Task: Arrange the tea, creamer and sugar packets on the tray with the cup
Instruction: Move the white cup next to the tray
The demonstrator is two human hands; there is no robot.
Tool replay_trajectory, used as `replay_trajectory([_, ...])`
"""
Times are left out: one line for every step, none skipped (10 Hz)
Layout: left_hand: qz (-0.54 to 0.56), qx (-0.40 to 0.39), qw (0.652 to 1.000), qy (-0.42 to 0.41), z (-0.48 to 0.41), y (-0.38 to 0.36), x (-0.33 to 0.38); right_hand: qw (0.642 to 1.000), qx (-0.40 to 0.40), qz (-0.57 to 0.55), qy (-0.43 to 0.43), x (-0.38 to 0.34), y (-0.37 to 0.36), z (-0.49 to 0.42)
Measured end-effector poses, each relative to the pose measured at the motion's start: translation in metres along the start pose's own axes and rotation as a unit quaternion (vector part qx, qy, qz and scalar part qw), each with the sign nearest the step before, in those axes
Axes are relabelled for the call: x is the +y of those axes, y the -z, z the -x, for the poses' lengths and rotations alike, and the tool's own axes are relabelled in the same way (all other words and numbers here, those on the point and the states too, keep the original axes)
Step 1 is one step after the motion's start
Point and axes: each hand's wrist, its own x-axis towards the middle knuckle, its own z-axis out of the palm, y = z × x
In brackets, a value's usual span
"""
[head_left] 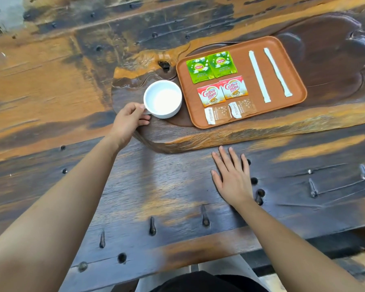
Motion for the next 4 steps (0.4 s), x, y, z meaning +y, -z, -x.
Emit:
replay_trajectory([0.016, 0.001, 1.0, 0.015, -0.002, 0.001, 0.002, 1.0, -0.007, 0.008, -0.003, 0.0, 0.0, 0.0])
replay_trajectory([0.045, 0.009, 0.999, 0.018, 0.002, 0.007, 0.003, 1.0, -0.004, 0.016, -0.005, 0.0, 0.0, -0.002])
replay_trajectory([0.055, 0.038, 0.997, 0.026, 0.007, 0.021, 0.002, 1.0, 0.0, 0.017, -0.005, -0.001, -0.002, -0.001])
replay_trajectory([0.004, 0.072, 0.997, 0.038, 0.019, 0.035, -0.002, 1.0, -0.001, -0.007, -0.013, -0.003, 0.0, -0.003])
